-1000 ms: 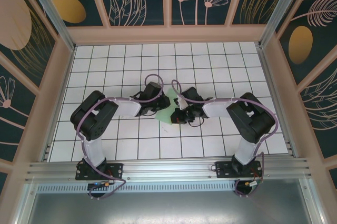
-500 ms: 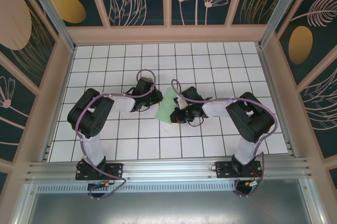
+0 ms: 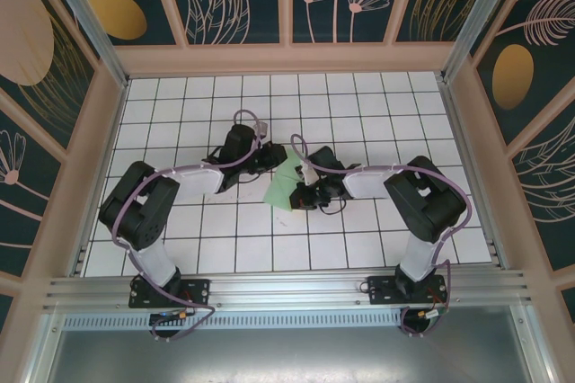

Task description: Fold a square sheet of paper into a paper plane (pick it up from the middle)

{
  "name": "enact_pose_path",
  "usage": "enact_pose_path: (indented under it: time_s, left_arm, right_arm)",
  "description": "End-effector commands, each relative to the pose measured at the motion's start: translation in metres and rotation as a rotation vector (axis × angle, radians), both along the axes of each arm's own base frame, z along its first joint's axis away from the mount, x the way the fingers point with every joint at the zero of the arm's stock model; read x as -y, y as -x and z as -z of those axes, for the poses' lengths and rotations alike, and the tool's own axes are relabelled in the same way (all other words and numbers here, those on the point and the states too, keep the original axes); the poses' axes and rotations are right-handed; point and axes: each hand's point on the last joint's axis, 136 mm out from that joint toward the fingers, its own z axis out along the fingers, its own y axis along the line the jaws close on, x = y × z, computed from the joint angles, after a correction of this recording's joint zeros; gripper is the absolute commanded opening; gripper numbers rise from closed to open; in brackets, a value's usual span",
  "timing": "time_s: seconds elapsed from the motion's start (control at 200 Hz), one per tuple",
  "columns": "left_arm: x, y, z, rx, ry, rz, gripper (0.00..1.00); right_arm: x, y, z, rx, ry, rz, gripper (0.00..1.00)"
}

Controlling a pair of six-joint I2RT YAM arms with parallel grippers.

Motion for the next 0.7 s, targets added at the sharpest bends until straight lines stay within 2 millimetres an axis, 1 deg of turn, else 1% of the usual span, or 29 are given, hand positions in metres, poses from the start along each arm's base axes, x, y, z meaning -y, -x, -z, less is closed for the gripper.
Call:
enact_pose_path:
  time_s: [0.0, 0.085, 0.23, 0.3, 0.385, 0.455, 0.6, 0.696]
  left_arm:
    - [0.01, 0.018, 0.021, -0.094, 0.062, 0.039, 0.16]
    - [0.011, 0.024, 0.036, -0.13, 0.057, 0.038, 0.16]
    - [0.003, 0.028, 0.064, -0.182, 0.012, 0.01, 0.15]
    - [0.0, 0.03, 0.071, -0.187, -0.001, 0.003, 0.15]
    - [-0.006, 0.029, 0.082, -0.189, -0.059, -0.016, 0.15]
    - [-0.01, 0.031, 0.09, -0.193, -0.089, -0.019, 0.15]
    - [-0.013, 0.034, 0.095, -0.196, -0.099, -0.014, 0.15]
    - [-0.014, 0.034, 0.097, -0.195, -0.11, -0.017, 0.15]
  right_arm:
    - [0.02, 0.002, 0.025, -0.036, 0.121, 0.041, 0.0]
    - [0.019, 0.003, 0.025, -0.036, 0.12, 0.04, 0.0]
    - [0.018, 0.001, 0.022, -0.031, 0.112, 0.042, 0.0]
    - [0.017, 0.001, 0.021, -0.032, 0.11, 0.042, 0.0]
    - [0.015, -0.001, 0.018, -0.031, 0.1, 0.044, 0.0]
    - [0.01, -0.004, 0.009, -0.021, 0.072, 0.046, 0.0]
    - [-0.01, -0.015, -0.025, 0.011, -0.021, 0.036, 0.0]
    - [-0.016, -0.02, -0.032, 0.021, -0.038, 0.032, 0.0]
